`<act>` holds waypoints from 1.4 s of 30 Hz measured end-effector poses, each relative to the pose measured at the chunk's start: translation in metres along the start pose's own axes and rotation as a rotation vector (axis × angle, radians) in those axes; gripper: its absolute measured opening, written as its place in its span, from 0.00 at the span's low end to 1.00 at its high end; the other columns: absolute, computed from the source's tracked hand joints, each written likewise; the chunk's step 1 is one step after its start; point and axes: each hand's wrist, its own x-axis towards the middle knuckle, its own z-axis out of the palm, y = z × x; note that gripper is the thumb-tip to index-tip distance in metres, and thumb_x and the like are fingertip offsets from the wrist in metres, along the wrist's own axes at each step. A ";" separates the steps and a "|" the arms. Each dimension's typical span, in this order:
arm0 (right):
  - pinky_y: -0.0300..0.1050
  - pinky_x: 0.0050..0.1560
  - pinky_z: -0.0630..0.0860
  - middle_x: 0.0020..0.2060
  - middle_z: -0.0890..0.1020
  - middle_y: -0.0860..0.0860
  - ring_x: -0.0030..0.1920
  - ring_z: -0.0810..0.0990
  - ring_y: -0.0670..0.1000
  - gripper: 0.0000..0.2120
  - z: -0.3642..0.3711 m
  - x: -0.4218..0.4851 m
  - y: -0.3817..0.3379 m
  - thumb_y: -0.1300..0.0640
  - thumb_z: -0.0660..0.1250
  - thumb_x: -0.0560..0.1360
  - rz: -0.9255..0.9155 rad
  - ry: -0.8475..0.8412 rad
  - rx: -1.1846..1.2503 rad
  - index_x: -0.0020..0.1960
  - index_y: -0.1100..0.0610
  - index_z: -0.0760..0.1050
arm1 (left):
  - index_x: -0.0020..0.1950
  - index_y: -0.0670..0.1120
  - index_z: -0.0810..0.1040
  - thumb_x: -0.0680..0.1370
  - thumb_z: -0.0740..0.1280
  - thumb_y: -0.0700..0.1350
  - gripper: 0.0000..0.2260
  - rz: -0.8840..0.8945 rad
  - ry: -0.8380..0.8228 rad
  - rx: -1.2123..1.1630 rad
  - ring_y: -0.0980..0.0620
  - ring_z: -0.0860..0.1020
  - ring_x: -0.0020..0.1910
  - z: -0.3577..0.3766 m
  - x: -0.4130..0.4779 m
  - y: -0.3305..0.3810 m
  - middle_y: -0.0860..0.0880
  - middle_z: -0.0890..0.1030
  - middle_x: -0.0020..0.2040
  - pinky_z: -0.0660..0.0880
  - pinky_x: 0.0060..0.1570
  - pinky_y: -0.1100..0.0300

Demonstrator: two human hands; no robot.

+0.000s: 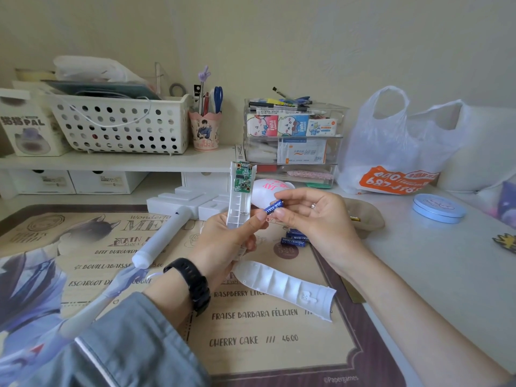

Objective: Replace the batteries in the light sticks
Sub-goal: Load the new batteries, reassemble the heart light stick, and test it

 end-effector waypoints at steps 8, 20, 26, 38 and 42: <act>0.38 0.45 0.79 0.37 0.84 0.47 0.39 0.82 0.46 0.14 0.000 0.000 0.002 0.72 0.72 0.68 -0.030 -0.011 -0.029 0.45 0.54 0.80 | 0.43 0.42 0.80 0.73 0.70 0.40 0.02 -0.006 -0.036 0.041 0.57 0.67 0.23 -0.002 0.000 -0.003 0.52 0.79 0.31 0.68 0.28 0.66; 0.40 0.42 0.79 0.41 0.84 0.53 0.36 0.80 0.47 0.13 0.001 -0.001 0.001 0.72 0.72 0.69 -0.025 -0.037 -0.008 0.46 0.55 0.80 | 0.41 0.44 0.80 0.67 0.72 0.42 0.05 0.024 -0.058 0.018 0.56 0.66 0.24 -0.002 -0.002 -0.002 0.44 0.71 0.34 0.66 0.31 0.62; 0.40 0.38 0.80 0.40 0.84 0.53 0.36 0.81 0.47 0.12 0.000 -0.001 0.001 0.72 0.70 0.70 0.019 -0.022 0.051 0.46 0.57 0.80 | 0.43 0.42 0.80 0.70 0.71 0.39 0.04 0.036 -0.020 -0.001 0.56 0.66 0.23 -0.001 -0.001 -0.002 0.50 0.71 0.26 0.67 0.30 0.64; 0.42 0.41 0.81 0.36 0.85 0.54 0.37 0.83 0.49 0.04 -0.001 -0.001 0.009 0.67 0.67 0.74 0.189 -0.035 0.103 0.49 0.62 0.78 | 0.43 0.41 0.79 0.66 0.72 0.38 0.07 0.128 0.018 -0.070 0.57 0.67 0.23 0.000 -0.002 0.004 0.51 0.77 0.28 0.68 0.29 0.65; 0.41 0.41 0.81 0.35 0.85 0.54 0.35 0.83 0.49 0.04 0.000 -0.001 0.009 0.67 0.67 0.74 0.195 -0.031 0.124 0.48 0.62 0.78 | 0.43 0.41 0.80 0.66 0.72 0.39 0.08 0.137 0.023 -0.087 0.57 0.66 0.22 0.001 -0.001 0.003 0.50 0.77 0.29 0.67 0.27 0.66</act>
